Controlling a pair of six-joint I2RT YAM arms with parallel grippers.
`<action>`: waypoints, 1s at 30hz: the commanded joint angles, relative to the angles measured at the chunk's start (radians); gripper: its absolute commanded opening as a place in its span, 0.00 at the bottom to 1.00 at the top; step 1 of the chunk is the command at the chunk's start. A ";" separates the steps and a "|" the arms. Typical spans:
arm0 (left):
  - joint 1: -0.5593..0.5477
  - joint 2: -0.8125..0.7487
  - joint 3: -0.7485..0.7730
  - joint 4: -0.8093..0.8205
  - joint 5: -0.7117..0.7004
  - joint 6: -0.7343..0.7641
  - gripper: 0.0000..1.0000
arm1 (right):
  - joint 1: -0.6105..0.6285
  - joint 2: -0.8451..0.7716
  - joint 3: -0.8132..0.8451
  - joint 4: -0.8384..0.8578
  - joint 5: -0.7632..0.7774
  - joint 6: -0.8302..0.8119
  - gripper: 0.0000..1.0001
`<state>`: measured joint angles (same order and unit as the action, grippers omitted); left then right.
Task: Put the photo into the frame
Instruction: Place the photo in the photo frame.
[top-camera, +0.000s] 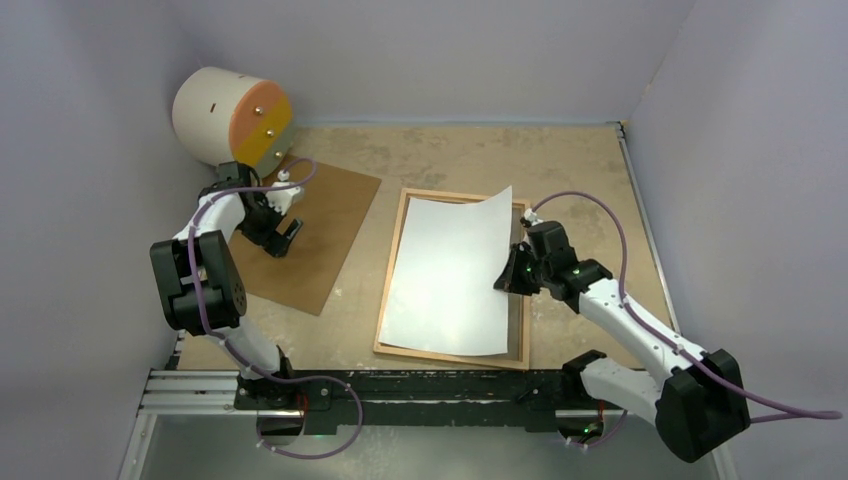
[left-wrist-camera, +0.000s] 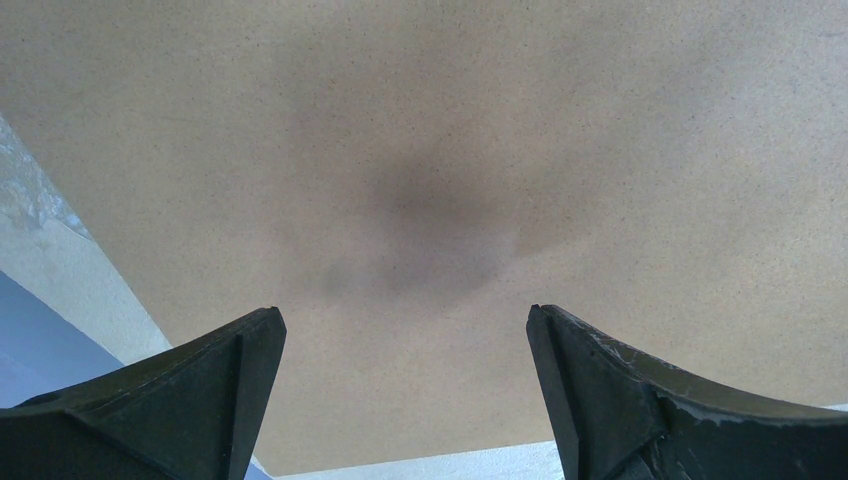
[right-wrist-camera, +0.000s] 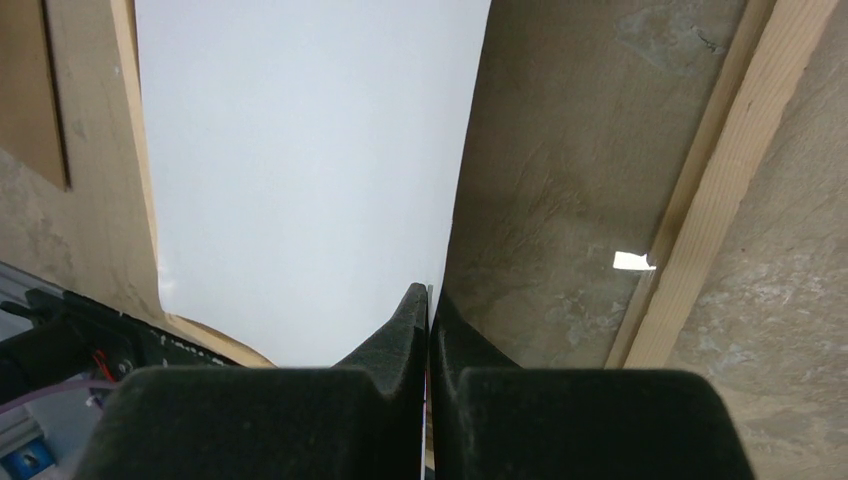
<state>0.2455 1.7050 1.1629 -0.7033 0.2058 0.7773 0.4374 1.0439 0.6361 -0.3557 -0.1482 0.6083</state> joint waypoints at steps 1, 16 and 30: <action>-0.005 -0.036 -0.006 0.018 0.029 -0.013 0.99 | -0.003 0.019 0.050 0.018 0.015 -0.067 0.00; -0.006 -0.034 -0.016 0.028 0.026 -0.015 0.99 | -0.008 0.038 0.061 0.022 0.007 -0.083 0.00; -0.006 -0.036 -0.025 0.033 0.026 -0.007 1.00 | -0.008 0.055 0.019 0.017 0.031 -0.018 0.25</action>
<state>0.2455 1.7050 1.1469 -0.6922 0.2062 0.7700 0.4309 1.1084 0.6357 -0.3080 -0.1692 0.5835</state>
